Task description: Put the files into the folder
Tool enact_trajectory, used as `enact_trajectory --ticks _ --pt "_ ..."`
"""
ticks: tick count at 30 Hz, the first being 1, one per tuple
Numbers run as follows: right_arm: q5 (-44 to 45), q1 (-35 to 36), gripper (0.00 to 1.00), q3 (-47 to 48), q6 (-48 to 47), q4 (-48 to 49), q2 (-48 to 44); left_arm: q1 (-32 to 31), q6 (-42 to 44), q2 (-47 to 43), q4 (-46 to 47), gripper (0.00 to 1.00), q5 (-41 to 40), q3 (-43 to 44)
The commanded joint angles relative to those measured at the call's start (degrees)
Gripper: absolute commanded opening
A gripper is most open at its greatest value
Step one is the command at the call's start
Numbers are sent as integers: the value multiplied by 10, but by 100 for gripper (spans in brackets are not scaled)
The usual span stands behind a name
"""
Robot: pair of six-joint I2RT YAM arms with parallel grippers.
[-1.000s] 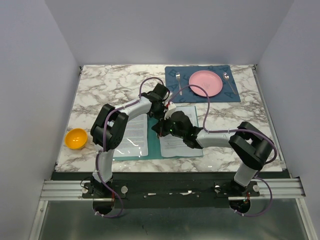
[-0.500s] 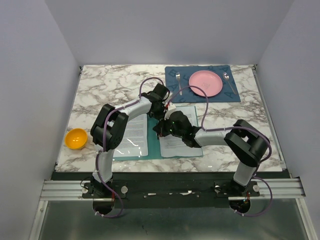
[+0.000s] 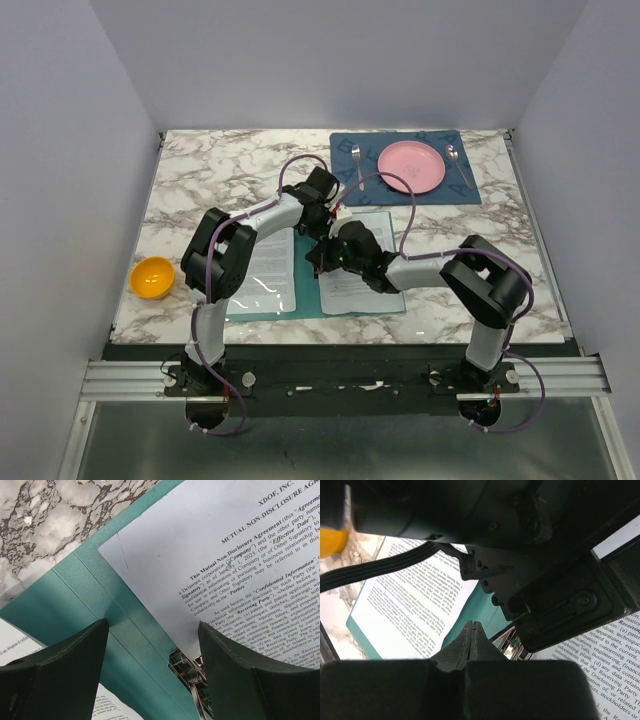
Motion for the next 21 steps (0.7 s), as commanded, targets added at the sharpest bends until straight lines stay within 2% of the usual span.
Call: enact_trajectory --ticks 1,21 --pt "-9 -4 0 9 8 22 19 1 24 19 -54 80 -41 -27" --pt "-49 -5 0 -74 37 30 62 1 31 25 -67 78 -35 -14"
